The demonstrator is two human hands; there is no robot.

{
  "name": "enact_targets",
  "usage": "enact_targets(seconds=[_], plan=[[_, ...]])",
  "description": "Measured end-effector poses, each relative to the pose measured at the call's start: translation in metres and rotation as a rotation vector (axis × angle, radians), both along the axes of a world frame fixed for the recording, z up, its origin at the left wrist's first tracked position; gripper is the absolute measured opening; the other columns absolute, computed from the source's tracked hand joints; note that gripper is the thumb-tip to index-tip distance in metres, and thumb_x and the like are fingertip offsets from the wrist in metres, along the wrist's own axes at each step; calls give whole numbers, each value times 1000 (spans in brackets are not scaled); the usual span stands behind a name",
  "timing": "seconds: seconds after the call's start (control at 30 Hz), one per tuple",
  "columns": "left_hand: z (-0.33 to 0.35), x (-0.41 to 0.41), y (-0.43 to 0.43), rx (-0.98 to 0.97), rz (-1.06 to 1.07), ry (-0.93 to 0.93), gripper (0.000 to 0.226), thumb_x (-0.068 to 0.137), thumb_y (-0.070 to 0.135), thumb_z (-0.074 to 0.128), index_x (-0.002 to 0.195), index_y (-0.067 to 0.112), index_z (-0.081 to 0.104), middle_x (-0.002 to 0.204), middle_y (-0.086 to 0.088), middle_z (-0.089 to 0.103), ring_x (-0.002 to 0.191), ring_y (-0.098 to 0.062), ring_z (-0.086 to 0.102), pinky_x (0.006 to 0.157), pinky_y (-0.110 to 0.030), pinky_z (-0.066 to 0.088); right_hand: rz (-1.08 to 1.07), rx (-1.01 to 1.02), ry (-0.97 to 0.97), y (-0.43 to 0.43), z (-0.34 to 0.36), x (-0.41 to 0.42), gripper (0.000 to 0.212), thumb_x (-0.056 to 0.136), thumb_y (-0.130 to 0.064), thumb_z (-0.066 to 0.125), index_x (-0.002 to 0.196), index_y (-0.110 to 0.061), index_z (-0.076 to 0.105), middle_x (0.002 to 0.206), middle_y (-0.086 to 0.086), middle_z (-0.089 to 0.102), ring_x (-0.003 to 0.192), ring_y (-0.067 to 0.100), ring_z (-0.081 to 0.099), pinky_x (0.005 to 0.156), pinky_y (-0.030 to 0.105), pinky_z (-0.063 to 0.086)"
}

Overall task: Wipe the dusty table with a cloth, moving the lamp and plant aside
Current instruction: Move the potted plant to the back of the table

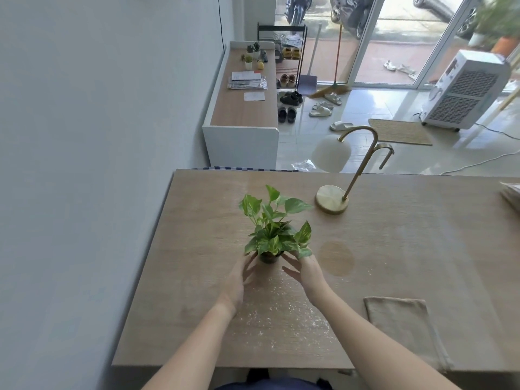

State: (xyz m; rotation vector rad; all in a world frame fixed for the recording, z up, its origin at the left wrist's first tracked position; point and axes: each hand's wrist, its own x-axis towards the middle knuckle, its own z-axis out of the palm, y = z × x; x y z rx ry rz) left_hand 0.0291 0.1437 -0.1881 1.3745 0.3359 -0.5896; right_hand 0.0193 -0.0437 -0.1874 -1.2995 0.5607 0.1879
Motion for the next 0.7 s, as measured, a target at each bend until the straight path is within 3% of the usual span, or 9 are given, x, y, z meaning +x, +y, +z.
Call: enact_targets(seconds=[0.1,0.23,0.37,0.53,0.6,0.7], plan=[[2,0,0,14,-52,4,42,104,72,34,133,54,59,143,22,61,144,-15,51,127,-52,33,-5,-10,0,2,0,-1,35,115,-20,33,141,-33,52,142,-3,63,128,16,62,112,48,47],[1,1,2,-11,-49,0,64,98,82,30,150,51,49,157,15,53,147,-17,48,118,-46,41,-5,-2,0,3,0,-2,31,116,-24,35,137,-37,53,139,-8,64,130,17,61,114,49,46],[4,1,0,-18,-64,-7,59,96,87,28,144,60,50,157,17,54,147,-14,48,117,-47,41,-5,3,2,2,0,-2,26,116,-33,37,135,-39,53,144,-7,61,133,19,59,115,51,45],[5,4,-3,-2,-80,-38,88,82,99,31,155,53,46,157,21,54,145,-10,50,124,-57,36,17,-10,8,-2,-6,2,39,115,-35,41,151,-24,50,148,-3,60,135,17,59,113,47,47],[8,6,-6,-2,-81,-36,86,83,99,29,154,53,48,157,21,54,144,-11,51,125,-60,34,-2,-12,9,-4,-7,2,38,115,-35,42,150,-26,52,147,-5,62,133,16,61,114,48,47],[10,5,-9,-4,-41,-15,65,90,95,31,139,60,54,156,17,55,143,-13,51,124,-59,36,2,-2,17,-6,-5,1,33,114,-32,42,143,-28,58,142,-6,66,130,15,63,113,48,47]])
